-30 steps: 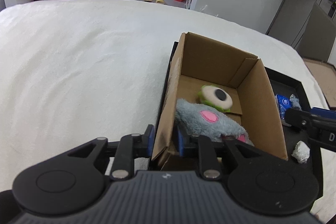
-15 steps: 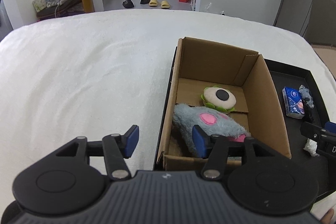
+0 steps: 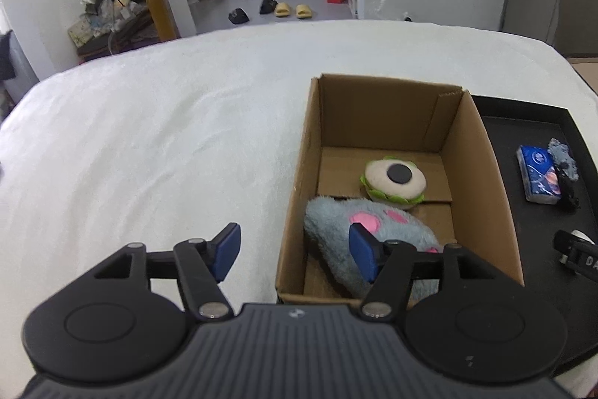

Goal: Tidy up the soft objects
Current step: 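Grasp the white plastic-wrapped bundle with the right gripper, then carry the white bundle over the box and release it inside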

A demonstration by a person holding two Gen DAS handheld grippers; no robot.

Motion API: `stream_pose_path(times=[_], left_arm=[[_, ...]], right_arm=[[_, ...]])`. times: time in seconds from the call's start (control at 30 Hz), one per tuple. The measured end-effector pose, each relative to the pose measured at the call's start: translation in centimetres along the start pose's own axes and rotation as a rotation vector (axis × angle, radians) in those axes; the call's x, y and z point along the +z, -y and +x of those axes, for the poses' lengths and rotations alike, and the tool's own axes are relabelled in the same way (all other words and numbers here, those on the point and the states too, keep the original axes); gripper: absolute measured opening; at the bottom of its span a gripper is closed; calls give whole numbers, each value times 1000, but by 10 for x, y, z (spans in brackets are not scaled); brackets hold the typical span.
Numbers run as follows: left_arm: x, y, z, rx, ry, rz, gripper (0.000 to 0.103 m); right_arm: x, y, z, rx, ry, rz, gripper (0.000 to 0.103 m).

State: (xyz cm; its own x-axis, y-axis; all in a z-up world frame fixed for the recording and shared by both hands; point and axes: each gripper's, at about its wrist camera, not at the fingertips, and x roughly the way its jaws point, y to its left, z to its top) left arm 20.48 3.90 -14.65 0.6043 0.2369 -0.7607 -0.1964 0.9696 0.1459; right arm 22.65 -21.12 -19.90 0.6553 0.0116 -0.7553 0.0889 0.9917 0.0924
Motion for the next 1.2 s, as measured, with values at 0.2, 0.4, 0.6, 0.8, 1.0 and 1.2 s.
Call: stream_pose_path(times=[0.2,0.4,0.6,0.8,1.0,1.2], left_arm=[[3,8,-1,35,8,15,63],[4,15,8,84,-20,28,63],[5,20,11,96,-50,19,63],[2,21,10,119,-56,16,63],[1,17,6,119,-57,6,63],[0,6,3,113,-51,-8,63]], right_arm=[[0,19,12,-14,-1,71,77],[-1,29,30,-56,-40,81,77],[-4,34,42,-104,-59,62,71],[-5,40,41,-90,-61,65,49],[-3,44,32,-55,-40,83,49],[0,35,14,-3,4,70,49]])
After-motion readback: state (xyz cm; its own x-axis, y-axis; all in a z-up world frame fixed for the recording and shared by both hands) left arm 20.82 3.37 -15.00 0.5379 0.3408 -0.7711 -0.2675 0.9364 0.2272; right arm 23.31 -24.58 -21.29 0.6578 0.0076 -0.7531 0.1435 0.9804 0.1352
